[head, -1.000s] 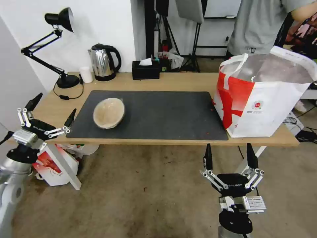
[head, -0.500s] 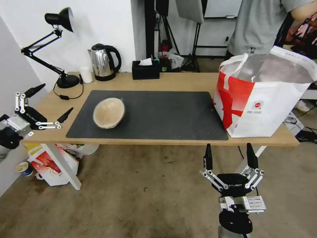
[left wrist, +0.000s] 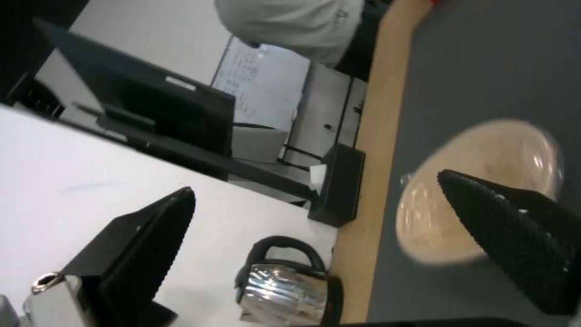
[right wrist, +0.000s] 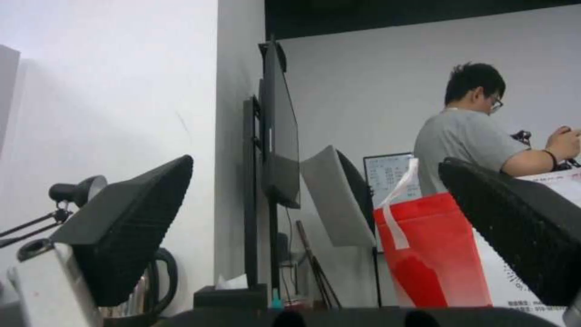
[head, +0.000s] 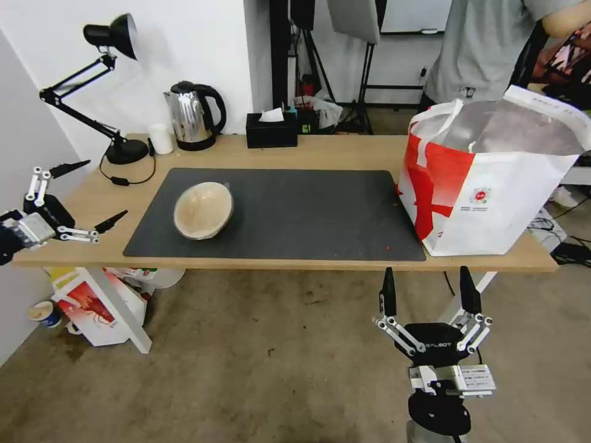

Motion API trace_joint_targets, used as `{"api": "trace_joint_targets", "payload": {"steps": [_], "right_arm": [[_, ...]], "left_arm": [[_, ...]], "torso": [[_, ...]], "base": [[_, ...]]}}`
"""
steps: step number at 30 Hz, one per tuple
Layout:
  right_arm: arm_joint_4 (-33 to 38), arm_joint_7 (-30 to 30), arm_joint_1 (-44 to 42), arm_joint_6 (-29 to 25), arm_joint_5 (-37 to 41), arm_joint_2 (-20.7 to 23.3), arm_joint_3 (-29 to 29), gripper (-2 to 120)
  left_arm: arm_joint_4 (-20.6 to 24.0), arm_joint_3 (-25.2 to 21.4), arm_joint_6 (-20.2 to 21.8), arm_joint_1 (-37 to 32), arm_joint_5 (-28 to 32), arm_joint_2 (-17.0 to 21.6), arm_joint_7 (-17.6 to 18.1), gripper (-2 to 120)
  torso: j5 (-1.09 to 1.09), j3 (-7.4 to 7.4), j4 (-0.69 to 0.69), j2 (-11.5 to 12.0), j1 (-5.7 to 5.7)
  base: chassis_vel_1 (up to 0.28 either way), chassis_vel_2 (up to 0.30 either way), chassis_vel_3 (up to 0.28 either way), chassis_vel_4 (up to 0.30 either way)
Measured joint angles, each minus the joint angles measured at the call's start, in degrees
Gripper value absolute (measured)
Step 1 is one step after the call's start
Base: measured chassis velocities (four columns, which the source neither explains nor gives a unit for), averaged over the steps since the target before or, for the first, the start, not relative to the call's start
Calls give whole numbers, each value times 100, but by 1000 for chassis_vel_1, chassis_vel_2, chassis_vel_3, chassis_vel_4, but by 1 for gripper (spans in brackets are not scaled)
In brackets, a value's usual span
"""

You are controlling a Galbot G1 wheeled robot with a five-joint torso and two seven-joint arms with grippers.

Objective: Pick up the trash from the table and place it into the takeout bag.

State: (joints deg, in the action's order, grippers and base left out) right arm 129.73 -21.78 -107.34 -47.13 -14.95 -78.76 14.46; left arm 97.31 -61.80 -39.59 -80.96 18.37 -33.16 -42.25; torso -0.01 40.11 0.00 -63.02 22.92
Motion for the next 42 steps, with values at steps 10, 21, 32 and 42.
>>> {"api": "trace_joint_targets", "payload": {"steps": [10,21,32,42], "right_arm": [[0,0,0,0,0,0,0,100],[0,0,0,0,0,0,0,100],[0,0,0,0,0,0,0,100],[0,0,0,0,0,0,0,100]], "left_arm": [[-130,132,-567,487,-1285,9,1,100],[-29,366,-584,572,-1505,-5,16,100],[63,558,-435,779,-1639,-141,31,100],[-12,867,-401,1114,-2025,-371,35,100]], "torso": [[1,0,0,0,0],[1,0,0,0,0],[2,-1,1,0,0],[1,0,0,0,0]], "base": [[0,0,0,0],[0,0,0,0],[0,0,0,0],[0,0,0,0]]}}
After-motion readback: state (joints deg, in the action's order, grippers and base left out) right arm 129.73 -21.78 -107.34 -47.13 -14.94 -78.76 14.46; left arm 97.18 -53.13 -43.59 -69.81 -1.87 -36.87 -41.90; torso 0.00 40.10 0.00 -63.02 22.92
